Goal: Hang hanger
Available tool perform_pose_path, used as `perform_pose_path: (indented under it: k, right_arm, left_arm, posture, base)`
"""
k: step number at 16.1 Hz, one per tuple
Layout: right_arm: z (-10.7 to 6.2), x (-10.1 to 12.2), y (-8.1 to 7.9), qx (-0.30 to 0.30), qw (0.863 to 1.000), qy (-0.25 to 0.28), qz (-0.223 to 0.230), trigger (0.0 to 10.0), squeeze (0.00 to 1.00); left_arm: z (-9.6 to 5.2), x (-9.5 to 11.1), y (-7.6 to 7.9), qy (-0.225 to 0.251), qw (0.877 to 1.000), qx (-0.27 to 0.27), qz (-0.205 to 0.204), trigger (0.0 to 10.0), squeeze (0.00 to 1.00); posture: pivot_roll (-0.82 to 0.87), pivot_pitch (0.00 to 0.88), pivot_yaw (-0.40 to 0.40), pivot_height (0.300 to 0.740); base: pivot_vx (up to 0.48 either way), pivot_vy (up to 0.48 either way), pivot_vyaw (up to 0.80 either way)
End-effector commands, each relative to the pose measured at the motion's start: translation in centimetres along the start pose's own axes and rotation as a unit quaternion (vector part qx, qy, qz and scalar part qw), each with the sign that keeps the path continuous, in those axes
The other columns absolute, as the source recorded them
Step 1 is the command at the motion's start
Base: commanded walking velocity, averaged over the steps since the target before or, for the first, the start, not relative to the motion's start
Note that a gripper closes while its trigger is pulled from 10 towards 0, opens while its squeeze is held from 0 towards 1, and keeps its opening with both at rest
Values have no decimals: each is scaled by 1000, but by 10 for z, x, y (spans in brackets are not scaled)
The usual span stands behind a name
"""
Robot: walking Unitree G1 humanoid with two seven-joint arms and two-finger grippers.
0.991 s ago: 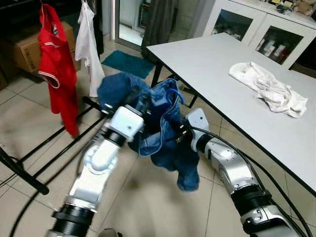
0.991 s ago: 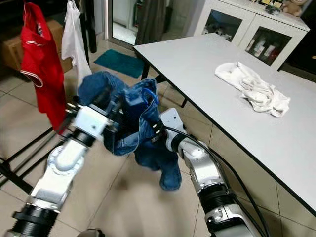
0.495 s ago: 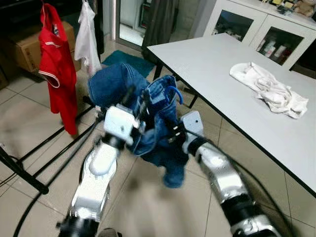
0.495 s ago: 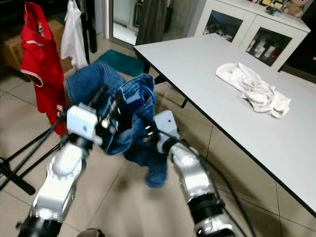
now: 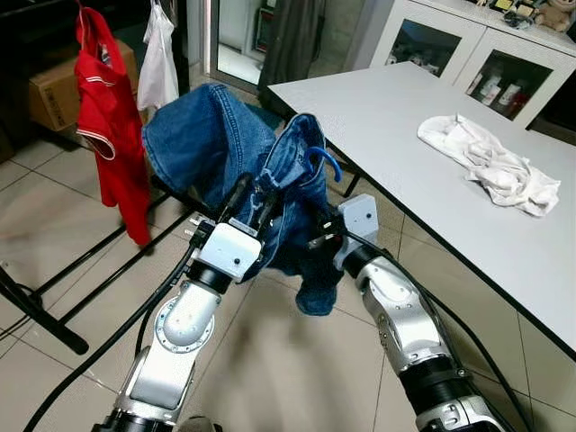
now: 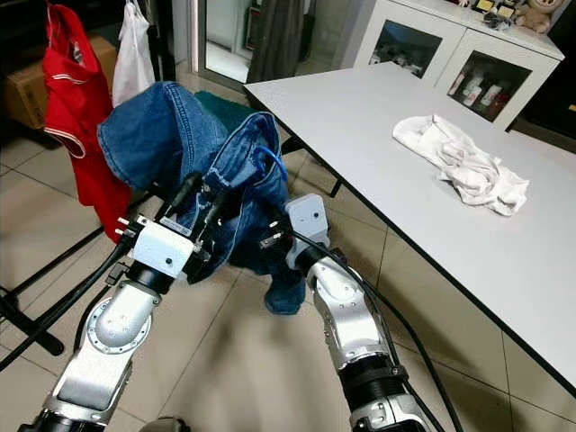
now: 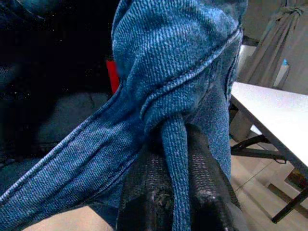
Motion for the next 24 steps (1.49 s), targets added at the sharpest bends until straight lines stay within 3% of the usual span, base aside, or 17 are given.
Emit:
perform_pose_path:
  k: [1, 2, 3, 4, 5, 6, 7, 8, 11, 12, 13, 15, 17, 20, 24]
  right_arm:
    - [-8, 12, 16, -26, 999, 33, -5, 0, 0]
    - [-9, 12, 16, -27, 999, 34, -6, 0, 0]
    - [-10, 12, 17, -28, 999, 35, -13, 0, 0]
    - [-11, 12, 18, -29, 999, 36, -18, 0, 0]
    - [-13, 11, 19, -31, 998, 38, -32, 0, 0]
    - [-13, 11, 20, -32, 998, 39, -33, 0, 0]
    - [-14, 11, 19, -32, 998, 40, -33, 0, 0]
    - [-14, 11, 19, -31, 998, 41, -34, 0, 0]
    - [-15, 12, 20, -31, 998, 47, -33, 0, 0]
    - [-15, 14, 20, -30, 998, 50, -34, 0, 0]
    - [-15, 14, 20, -30, 998, 51, -34, 0, 0]
    - [-15, 15, 19, -29, 998, 53, -33, 0, 0]
    - [-16, 14, 20, -29, 998, 52, -33, 0, 0]
    - [-17, 12, 20, -27, 998, 50, -33, 0, 0]
    - [-17, 13, 19, -23, 998, 50, -35, 0, 0]
  left_arm:
    - [-4, 8, 11, 15, 998, -56, 2, 10000, 1000]
    - [-5, 10, 13, 21, 997, -69, 8, 10000, 1000]
    - [-7, 10, 8, 23, 997, -74, 30, 10000, 553]
    - [-7, 10, 3, 21, 997, -68, 38, 10000, 0]
    - [-7, 15, -15, 25, 999, -32, 26, 10000, 0]
    - [-7, 16, -29, 17, 997, 21, -69, 10000, 0]
    - [-9, 15, -41, 14, 981, 71, -180, 10000, 0]
    - [-11, 15, -45, 20, 963, 87, -255, 10000, 0]
    - [-17, 16, -44, 33, 936, 77, -343, 10000, 0]
    - [-20, 17, -42, 37, 932, 59, -356, 10000, 447]
    - [-22, 16, -39, 33, 936, 42, -348, 10000, 1000]
    - [-26, 19, -33, 39, 939, 15, -341, 10000, 1000]
    - [-32, 35, -7, 60, 960, -90, -259, 10000, 1000]
    - [-32, 39, -3, 68, 964, -99, -238, 10000, 1000]
    - [-31, 38, -13, 77, 969, -74, -224, 10000, 1000]
  posture:
    - [189, 79, -186, 740]
    - [189, 79, -187, 740]
    - [187, 81, -187, 740]
    - [186, 81, -187, 740]
    - [186, 82, -188, 740]
    - [187, 83, -189, 740]
    - [184, 83, -189, 740]
    - [185, 83, -190, 740]
    - [187, 82, -190, 740]
    - [187, 82, -190, 740]
    - [187, 82, -190, 740]
    - [184, 81, -189, 740]
    - [184, 82, -189, 740]
    - [183, 81, -190, 740]
    - [185, 80, -191, 740]
  base:
    - [0, 0, 0]
    - [0, 0, 0]
    - [0, 0, 0]
    - [0, 0, 0]
    - [0, 0, 0]
    - [0, 0, 0]
    - [0, 0, 0]
    - [0, 0, 0]
    - [0, 0, 0]
    - [0, 0, 0]
    - [0, 0, 0]
    - [0, 0, 0]
    - [0, 0, 0]
    - [0, 0, 0]
    - [0, 0, 0]
Point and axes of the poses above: a point about 5 cm out from each wrist's last joint towards the gripper, its own z axis pointing out of the wrist towards the gripper, its own x axis along the axis of the wrist's last joint, y = z × x, the point moved 5 cm from there along z, pointing out of the wrist towards the gripper, and after that the axes turned 10 degrees about z, right-handed, at the moved point
